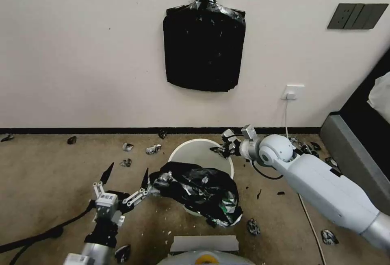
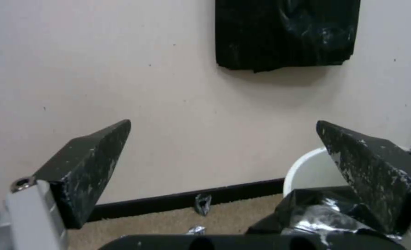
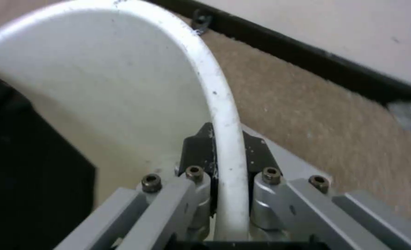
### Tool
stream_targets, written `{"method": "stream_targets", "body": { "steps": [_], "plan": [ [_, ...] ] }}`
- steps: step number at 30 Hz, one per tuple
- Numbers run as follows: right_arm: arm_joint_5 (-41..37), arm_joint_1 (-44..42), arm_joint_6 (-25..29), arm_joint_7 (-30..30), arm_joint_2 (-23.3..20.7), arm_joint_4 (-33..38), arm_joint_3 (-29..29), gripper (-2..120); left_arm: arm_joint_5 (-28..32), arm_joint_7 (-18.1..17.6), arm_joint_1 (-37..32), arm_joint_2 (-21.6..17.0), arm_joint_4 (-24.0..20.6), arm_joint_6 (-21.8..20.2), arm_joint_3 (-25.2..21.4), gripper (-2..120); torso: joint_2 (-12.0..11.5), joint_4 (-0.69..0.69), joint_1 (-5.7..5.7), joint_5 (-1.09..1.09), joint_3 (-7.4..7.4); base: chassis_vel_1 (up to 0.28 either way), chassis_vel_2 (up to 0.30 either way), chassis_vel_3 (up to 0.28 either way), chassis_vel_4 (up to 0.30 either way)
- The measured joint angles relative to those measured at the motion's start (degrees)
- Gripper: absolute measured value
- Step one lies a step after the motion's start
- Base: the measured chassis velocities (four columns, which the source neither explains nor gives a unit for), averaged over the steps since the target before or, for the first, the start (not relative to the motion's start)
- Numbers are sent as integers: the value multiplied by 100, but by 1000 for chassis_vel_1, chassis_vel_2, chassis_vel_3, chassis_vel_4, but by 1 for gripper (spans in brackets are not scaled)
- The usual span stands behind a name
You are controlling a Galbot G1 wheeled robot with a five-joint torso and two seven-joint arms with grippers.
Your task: Place a trash bag onto the trash bin.
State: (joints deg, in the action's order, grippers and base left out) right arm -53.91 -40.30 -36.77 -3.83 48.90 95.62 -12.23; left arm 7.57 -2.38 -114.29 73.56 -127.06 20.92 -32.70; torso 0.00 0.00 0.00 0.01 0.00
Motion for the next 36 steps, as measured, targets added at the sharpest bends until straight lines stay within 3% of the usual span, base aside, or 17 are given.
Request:
{"method": "stream_targets", "body": {
  "steps": [2,5,6,9,10,14,16,19,27,36],
  "plan": [
    [-292,-111,-29,345,-48,187,93,6,9,-6,17,-2,-2,-22,1,100,0,-1,0,0,0,0,0,0,0],
    [-1149,-512,-74,1529,-157,866,416,6,38,-25,83,-7,-11,-85,37,100,0,-1,0,0,0,0,0,0,0],
    [-1149,-512,-74,1529,-157,866,416,6,38,-25,83,-7,-11,-85,37,100,0,-1,0,0,0,0,0,0,0],
    [-1637,-902,33,2687,-97,1343,743,6,54,-44,143,-16,-41,-132,74,100,0,-1,0,-1,0,0,0,0,0],
    [-1637,-902,33,2687,-97,1343,743,6,54,-44,143,-16,-41,-132,74,100,0,-1,0,-1,0,0,0,0,0],
    [-1790,-1388,504,3891,136,1735,1011,6,68,-72,192,-29,-72,-168,88,100,0,-1,0,-1,0,0,0,0,0],
    [-1789,-1548,620,4220,236,1860,1081,6,86,-82,197,-34,-84,-175,87,100,0,0,0,0,0,0,0,0,0],
    [-1610,-1855,781,4520,392,2056,1208,6,120,-94,200,-45,-99,-187,74,100,0,0,0,-2,-1,0,0,0,0],
    [-657,-3012,1726,5416,1407,2285,1508,6,315,-113,206,-95,-144,-215,-27,100,0,0,0,-2,-1,0,0,0,0],
    [-359,-3378,1915,5527,1862,2165,1562,6,366,-117,201,-123,-167,-225,-72,100,0,-1,0,-3,-1,0,0,0,0]
  ]
}}
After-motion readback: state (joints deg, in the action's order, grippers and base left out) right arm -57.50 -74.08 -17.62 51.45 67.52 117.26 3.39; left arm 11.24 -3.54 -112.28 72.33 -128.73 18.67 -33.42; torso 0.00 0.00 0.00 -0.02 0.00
